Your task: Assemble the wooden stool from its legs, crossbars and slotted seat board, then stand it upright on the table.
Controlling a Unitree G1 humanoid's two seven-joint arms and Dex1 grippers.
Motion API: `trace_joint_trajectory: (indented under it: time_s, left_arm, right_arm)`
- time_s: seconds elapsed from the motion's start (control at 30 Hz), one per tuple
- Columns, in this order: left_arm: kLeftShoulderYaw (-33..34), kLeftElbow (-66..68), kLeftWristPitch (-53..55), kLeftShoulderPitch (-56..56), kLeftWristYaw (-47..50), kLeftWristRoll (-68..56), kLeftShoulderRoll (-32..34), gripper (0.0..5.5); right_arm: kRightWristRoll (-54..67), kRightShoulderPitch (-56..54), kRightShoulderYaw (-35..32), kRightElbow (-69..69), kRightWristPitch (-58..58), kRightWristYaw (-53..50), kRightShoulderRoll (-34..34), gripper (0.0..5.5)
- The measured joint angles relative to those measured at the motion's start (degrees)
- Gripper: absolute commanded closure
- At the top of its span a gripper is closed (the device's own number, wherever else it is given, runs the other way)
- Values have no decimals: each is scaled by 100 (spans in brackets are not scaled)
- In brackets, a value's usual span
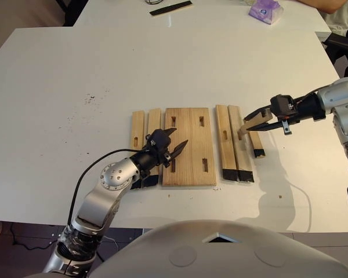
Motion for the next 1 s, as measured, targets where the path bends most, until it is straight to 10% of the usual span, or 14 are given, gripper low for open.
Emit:
trace_joint_trajectory:
  time_s: [0.7, 1.0]
  left_arm:
    - [-15, -8, 16, 99, -5, 240, -217, 287]
    - [-50, 44, 32, -24, -13, 335, -306, 287]
  right_arm:
    - [-139, 387, 60, -33, -291, -281, 14, 420]
    - [164, -715, 1189, 493, 680, 217, 265, 420]
